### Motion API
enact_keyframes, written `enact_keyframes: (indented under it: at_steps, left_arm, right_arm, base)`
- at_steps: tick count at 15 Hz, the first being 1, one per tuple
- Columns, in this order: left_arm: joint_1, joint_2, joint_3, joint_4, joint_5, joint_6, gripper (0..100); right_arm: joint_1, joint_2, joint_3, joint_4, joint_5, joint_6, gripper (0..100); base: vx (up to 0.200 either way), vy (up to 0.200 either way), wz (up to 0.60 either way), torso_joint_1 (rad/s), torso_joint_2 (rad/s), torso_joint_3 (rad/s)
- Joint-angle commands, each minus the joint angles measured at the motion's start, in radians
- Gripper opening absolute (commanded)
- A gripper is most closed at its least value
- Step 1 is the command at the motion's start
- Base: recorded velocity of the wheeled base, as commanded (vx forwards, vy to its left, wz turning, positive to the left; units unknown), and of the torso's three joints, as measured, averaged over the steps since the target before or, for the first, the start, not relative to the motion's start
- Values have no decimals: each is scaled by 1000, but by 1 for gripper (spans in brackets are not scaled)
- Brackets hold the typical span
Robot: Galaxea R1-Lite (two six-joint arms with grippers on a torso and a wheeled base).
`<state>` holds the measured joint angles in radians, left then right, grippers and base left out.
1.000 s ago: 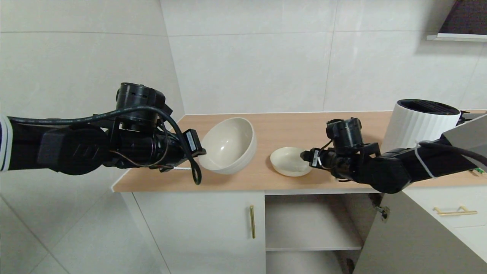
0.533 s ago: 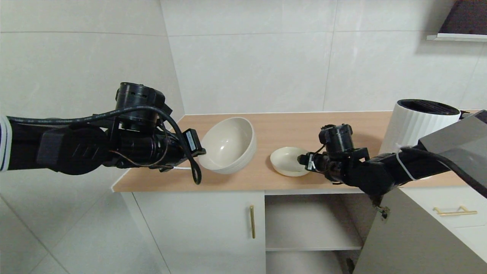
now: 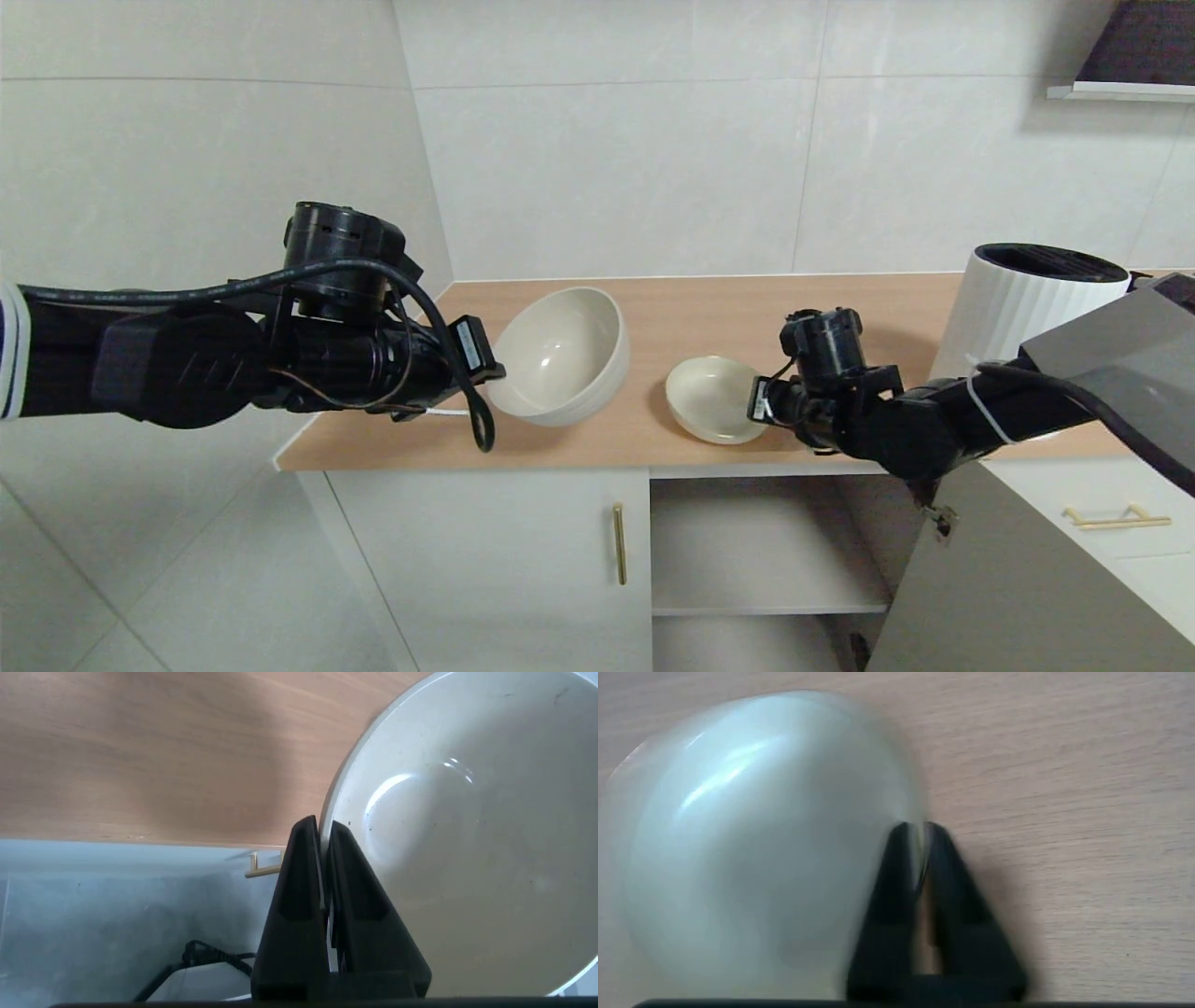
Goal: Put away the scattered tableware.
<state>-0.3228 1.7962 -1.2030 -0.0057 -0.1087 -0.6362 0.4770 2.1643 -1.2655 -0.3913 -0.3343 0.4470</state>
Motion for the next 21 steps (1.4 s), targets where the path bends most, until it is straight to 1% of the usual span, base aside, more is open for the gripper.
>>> enact_keyframes:
  at_steps: [1,2,6,7,8,10,11,12,13,14,16,17,18,20,21]
  left_arm:
    - [-1,-4,0,0,0,-2,0]
    - [-1,-6,0,0,0,-3,0]
    - [5,-61,13,0,4,-8,0]
    - [14,-126,57,-2,-3,-7,0]
    - [14,-150,79,-2,-3,-5,0]
    - [14,-230,152,-20,-9,1,0]
    - [14,-238,160,-20,-11,3,0]
    - [14,-291,218,-20,-26,29,0]
    - [13,-307,238,-20,-34,39,0]
    - [8,-350,284,-20,-55,59,0]
    - [2,-399,333,-20,-85,66,0]
    - [2,-403,341,-20,-88,66,0]
    - [2,-409,358,-20,-88,64,0]
    - [2,-402,358,-20,-88,66,0]
    - [2,-400,356,-22,-89,66,0]
  right_arm:
    - [-1,-35,6,2,0,4,0]
    - [-1,-50,8,5,1,6,0]
    - [-1,-184,92,12,40,2,0]
    - [-1,-271,160,19,104,-7,0]
    - [-1,-313,186,34,133,-11,0]
    - [-1,-458,258,154,189,-34,0]
    - [-1,-472,264,166,195,-34,0]
    - [-1,-557,313,256,256,-34,0]
    - [-1,-577,330,276,277,-34,0]
    - [-6,-620,376,315,313,-36,0]
    - [-12,-653,419,324,319,-54,0]
    - [-12,-661,425,324,319,-56,0]
    - [-12,-679,445,322,319,-56,0]
    - [-28,-690,453,319,319,-56,0]
    - [-32,-685,454,319,320,-56,0]
  base:
    - [0,0,0,0,0,0]
    - [0,0,0,0,0,0]
    - [0,0,0,0,0,0]
    - [0,0,0,0,0,0]
    - [0,0,0,0,0,0]
    - [0,0,0,0,0,0]
    - [0,0,0,0,0,0]
    - [0,0,0,0,0,0]
    - [0,0,0,0,0,0]
    - [0,0,0,0,0,0]
    - [0,0,0,0,0,0]
    - [0,0,0,0,0,0]
    - [-200,0,0,-2,2,2]
    - [-200,0,0,12,2,2]
    - [0,0,0,0,0,0]
